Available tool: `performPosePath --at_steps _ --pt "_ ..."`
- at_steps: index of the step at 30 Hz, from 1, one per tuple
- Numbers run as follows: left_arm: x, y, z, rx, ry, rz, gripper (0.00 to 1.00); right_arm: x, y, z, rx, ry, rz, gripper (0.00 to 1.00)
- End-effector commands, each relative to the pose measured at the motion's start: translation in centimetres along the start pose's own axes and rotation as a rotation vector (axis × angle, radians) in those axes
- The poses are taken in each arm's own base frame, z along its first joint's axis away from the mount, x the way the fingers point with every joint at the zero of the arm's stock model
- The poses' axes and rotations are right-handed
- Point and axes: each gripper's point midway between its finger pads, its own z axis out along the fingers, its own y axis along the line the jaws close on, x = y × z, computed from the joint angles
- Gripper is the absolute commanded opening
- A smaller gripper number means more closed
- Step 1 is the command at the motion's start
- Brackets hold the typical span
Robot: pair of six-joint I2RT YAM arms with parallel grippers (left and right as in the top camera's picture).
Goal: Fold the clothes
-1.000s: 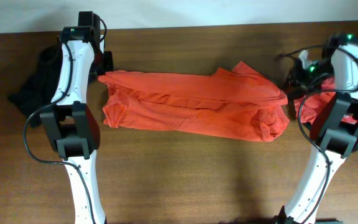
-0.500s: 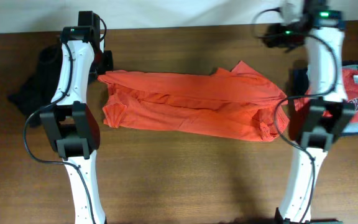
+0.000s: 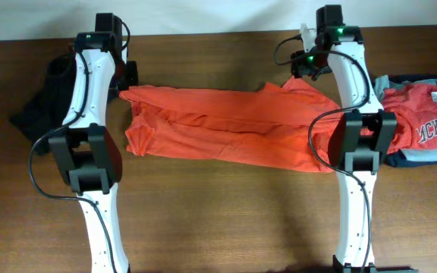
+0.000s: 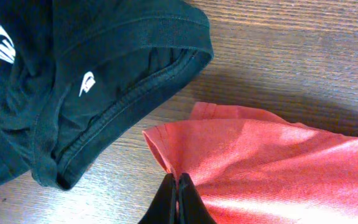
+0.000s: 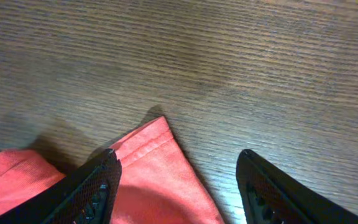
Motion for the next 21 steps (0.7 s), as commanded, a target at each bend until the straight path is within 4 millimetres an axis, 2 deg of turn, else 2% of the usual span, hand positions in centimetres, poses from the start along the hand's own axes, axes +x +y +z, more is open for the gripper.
performPosePath --at_steps 1,4,9,14,21 --pt "-0.3 0.2 -1.1 0.001 -0.021 0.008 0.01 0.8 0.4 1.4 0.05 0.042 -0.03 0.63" --pt "-0.3 0.2 -1.1 0.001 -0.023 0.008 0.01 1.4 0.8 2.0 0.045 0.063 -0.034 0.62" --pt "-0.4 0.2 -1.1 0.001 -0.027 0.008 0.01 1.0 1.0 2.2 0.046 0.049 -0.04 0.62" --pt "-0.4 0.2 -1.1 0.001 -0.027 0.019 0.01 0.9 1.1 3.2 0.033 0.037 -0.04 0.61" --pt "-0.4 0.2 -1.1 0.001 -0.027 0.033 0.01 0.9 1.4 4.3 0.011 0.03 -0.035 0.51"
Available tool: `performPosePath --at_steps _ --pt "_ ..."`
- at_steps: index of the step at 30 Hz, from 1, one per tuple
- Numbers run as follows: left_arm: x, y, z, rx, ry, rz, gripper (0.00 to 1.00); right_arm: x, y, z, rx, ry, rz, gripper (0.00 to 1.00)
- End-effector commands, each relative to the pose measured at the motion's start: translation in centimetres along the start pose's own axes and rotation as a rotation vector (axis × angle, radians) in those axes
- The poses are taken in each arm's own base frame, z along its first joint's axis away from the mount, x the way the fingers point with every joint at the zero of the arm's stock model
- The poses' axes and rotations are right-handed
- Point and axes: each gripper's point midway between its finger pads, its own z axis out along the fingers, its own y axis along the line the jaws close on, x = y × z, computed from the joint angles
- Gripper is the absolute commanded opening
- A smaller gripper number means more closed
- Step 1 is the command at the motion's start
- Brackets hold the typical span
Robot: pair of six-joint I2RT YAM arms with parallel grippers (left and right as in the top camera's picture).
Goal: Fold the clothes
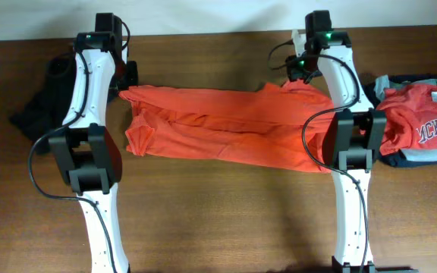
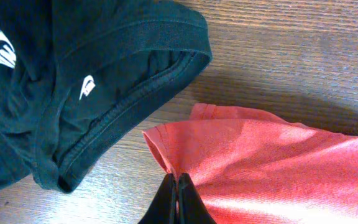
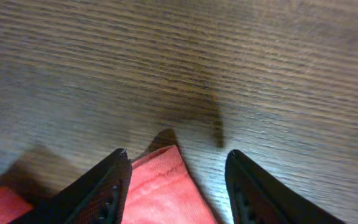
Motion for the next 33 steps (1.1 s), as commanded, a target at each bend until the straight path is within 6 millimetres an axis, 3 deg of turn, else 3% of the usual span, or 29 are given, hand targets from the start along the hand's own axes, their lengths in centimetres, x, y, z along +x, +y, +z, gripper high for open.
performPosePath --at_steps 1,8,13,15,18,25,33 --pt "-0.3 0.2 -1.1 0.0 -0.022 0.019 0.01 0.5 0.7 1.3 -0.015 0.016 -0.007 0.51" --pt "-0.3 0.2 -1.1 0.0 -0.022 0.019 0.01 1.1 0.7 2.4 -0.019 0.035 -0.005 0.48" --pt "-0.3 0.2 -1.1 0.0 -0.022 0.019 0.01 1.1 0.6 2.4 -0.017 0.032 0.01 0.11" --pt "-0.3 0.2 -1.1 0.0 -0.022 0.019 0.01 1.1 0.6 2.4 -0.017 0.033 0.013 0.04" --pt "-0.3 0.2 -1.1 0.0 -0.022 0.018 0.01 0.9 0.6 2.2 -0.016 0.028 0.021 0.04" --pt "-0.3 0.2 -1.1 0.0 -0.023 0.018 0.01 -2.6 0.3 -1.8 -0.002 -0.073 0.017 0.04" --pt "-0.8 0.2 -1.1 0.001 -0.043 0.016 0.01 -9.3 -0.2 -9.9 0.014 -0.338 -0.003 0.04"
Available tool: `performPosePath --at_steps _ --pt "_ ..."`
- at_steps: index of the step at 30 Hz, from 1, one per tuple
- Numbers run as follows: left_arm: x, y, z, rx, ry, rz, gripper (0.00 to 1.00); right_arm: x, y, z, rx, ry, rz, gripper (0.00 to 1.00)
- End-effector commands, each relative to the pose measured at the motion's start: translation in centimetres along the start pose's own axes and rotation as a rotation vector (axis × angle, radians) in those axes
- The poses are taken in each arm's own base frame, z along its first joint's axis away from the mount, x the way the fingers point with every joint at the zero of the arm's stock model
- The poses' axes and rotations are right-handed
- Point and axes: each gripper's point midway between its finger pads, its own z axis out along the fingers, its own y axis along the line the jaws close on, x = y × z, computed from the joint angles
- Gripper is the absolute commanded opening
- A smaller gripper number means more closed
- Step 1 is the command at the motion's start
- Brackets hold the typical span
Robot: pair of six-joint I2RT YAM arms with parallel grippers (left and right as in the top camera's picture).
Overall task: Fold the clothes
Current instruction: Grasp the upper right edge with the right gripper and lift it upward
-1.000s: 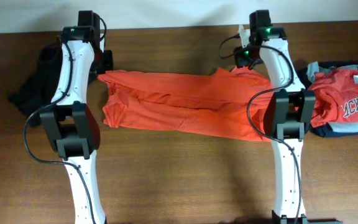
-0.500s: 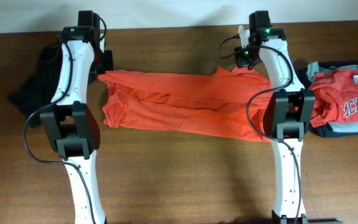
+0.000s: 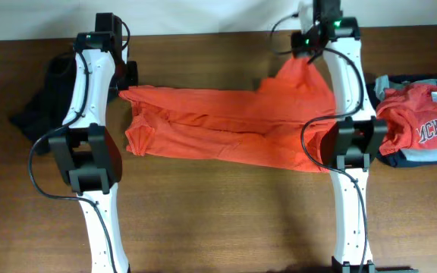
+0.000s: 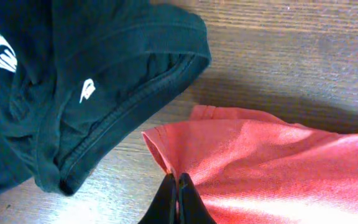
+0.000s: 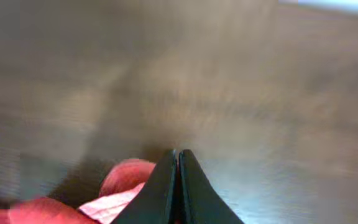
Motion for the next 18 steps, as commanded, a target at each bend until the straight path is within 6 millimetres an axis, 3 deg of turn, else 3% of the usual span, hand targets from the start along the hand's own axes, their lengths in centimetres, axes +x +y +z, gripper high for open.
performPosePath --at_steps 1,5,12,18 --pt "-0.9 0.2 -1.1 0.001 -0.047 0.005 0.01 -3.4 0.1 -3.0 -0.006 -0.116 0.002 0.04" --pt "-1.5 0.2 -1.2 0.003 -0.068 0.003 0.01 -4.9 -0.2 -4.8 -0.029 -0.174 0.004 0.04" --pt "-1.4 0.2 -1.2 0.003 -0.067 0.003 0.01 -9.2 -1.2 -9.9 -0.057 -0.359 -0.008 0.04" --pt "-1.4 0.2 -1.2 0.003 -0.067 0.003 0.01 -11.5 -1.3 -12.2 -0.046 -0.456 -0.011 0.04"
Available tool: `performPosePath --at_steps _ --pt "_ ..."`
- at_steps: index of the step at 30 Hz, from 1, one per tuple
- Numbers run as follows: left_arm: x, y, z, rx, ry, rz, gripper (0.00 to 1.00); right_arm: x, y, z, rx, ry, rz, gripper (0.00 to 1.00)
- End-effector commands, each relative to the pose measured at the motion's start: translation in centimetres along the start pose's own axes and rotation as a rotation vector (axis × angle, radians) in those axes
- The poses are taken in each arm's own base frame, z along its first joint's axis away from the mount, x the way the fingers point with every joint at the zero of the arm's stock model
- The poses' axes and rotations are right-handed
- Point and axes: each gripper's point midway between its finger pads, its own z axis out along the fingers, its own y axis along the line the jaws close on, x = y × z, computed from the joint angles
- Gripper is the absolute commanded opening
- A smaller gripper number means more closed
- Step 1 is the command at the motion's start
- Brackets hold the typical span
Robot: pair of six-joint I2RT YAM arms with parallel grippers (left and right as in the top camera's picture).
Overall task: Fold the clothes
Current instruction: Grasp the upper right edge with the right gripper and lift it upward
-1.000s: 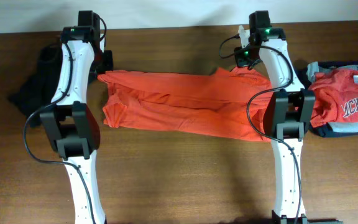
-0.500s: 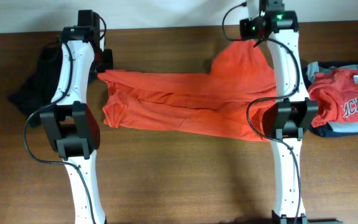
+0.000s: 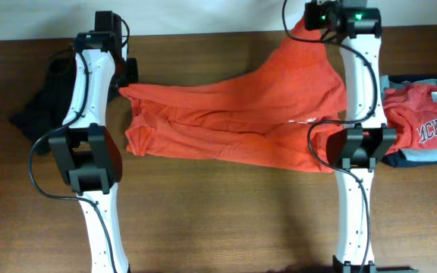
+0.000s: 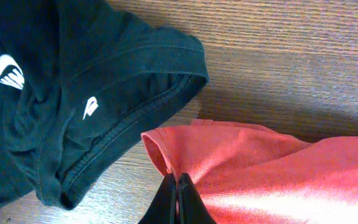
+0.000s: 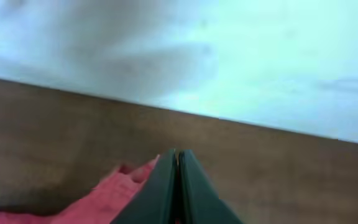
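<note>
An orange shirt (image 3: 234, 121) lies spread across the middle of the table. My right gripper (image 3: 307, 21) is shut on its far right corner, lifted up at the table's back edge so the cloth rises in a tent; the right wrist view shows a bit of orange cloth (image 5: 114, 193) at the closed fingers (image 5: 178, 171). My left gripper (image 3: 120, 87) is shut on the shirt's far left corner (image 4: 166, 149), low at the table, jaws pressed together over the hem (image 4: 178, 186).
A black garment (image 4: 61, 93) with white logos lies bunched just left of the left gripper, also seen overhead as the black garment (image 3: 40, 106). A pile of clothes topped by an orange lettered shirt (image 3: 423, 121) sits at the right edge. A pale wall (image 5: 229, 50) lies beyond the table's back edge.
My right gripper has moved farther back and higher with the shirt corner, pulling more cloth up into a wide tent. The left gripper stays shut on its corner, barely moved.
At first my right gripper stood open over the shirt's far right corner while the left held the far left corner. The right jaws were then narrower around the corner, then shut on it and raised. Now that corner is lifted to the table's back edge.
</note>
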Motion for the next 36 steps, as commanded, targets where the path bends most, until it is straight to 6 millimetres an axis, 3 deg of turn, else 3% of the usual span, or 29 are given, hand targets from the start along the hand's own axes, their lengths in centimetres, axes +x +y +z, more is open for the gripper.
performPosePath --at_steps 1,8,12,15,22,28,36 --pt "-0.4 0.2 -1.1 0.001 -0.022 0.007 0.01 -5.6 0.9 -5.0 -0.01 -0.142 -0.019 0.04" --pt "-0.4 0.2 -1.1 0.001 -0.023 0.007 0.01 -8.1 1.5 -9.6 -0.008 -0.186 -0.03 0.04" --pt "-0.4 0.2 -1.1 0.001 -0.023 0.007 0.01 -7.9 2.1 -12.7 -0.012 -0.145 -0.021 0.04" --pt "-0.4 0.2 -1.1 0.001 -0.023 0.007 0.01 -5.9 2.8 -14.9 -0.024 -0.043 0.003 0.04" --pt "-0.5 0.2 -1.1 0.0 -0.027 0.007 0.01 1.4 3.2 -15.7 -0.049 0.25 0.075 0.04" --pt "-0.5 0.2 -1.1 0.001 -0.027 0.007 0.01 5.6 2.0 -17.4 -0.033 0.421 0.199 0.04" --pt "-0.6 0.2 -1.2 0.0 -0.032 0.007 0.01 9.8 1.4 -15.5 -0.053 0.578 0.327 0.04"
